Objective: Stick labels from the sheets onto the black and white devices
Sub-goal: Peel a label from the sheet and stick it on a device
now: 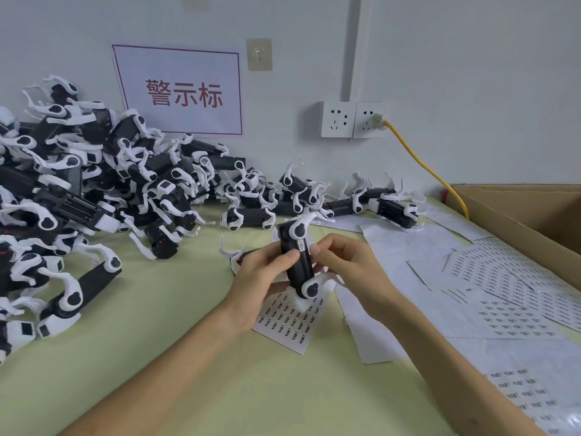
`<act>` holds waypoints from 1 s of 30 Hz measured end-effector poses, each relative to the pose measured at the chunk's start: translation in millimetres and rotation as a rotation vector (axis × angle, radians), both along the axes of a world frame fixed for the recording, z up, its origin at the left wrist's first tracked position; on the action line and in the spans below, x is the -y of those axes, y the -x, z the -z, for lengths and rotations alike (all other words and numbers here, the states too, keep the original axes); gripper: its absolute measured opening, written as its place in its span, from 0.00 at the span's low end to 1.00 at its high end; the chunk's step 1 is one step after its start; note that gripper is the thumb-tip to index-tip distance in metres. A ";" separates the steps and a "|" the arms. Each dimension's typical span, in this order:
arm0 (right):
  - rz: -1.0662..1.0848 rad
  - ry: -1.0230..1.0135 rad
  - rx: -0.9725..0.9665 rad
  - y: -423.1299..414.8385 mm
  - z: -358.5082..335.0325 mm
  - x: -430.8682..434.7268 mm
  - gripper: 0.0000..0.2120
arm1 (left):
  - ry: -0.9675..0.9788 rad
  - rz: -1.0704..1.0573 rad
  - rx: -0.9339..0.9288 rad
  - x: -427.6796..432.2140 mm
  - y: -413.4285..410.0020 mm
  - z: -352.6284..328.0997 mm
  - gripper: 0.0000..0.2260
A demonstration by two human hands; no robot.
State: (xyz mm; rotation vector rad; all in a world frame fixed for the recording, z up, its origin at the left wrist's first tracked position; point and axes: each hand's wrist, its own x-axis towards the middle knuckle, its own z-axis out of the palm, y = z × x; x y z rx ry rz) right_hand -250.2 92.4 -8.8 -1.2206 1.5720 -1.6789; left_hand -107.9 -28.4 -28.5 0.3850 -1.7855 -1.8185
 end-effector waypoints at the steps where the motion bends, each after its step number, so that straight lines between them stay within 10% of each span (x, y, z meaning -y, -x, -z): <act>1: -0.010 0.005 -0.005 0.1 -0.3 -0.7 0.11 | -0.069 0.021 -0.015 0.5 -0.1 -1.7 0.11; 8: -0.067 0.035 -0.047 2.6 3.4 -1.4 0.06 | -0.449 0.070 -0.023 2.7 -0.4 -7.4 0.22; 30: -0.107 -0.053 -0.058 -0.2 4.0 -2.3 0.09 | -0.331 0.069 0.005 -0.4 0.3 -2.1 0.17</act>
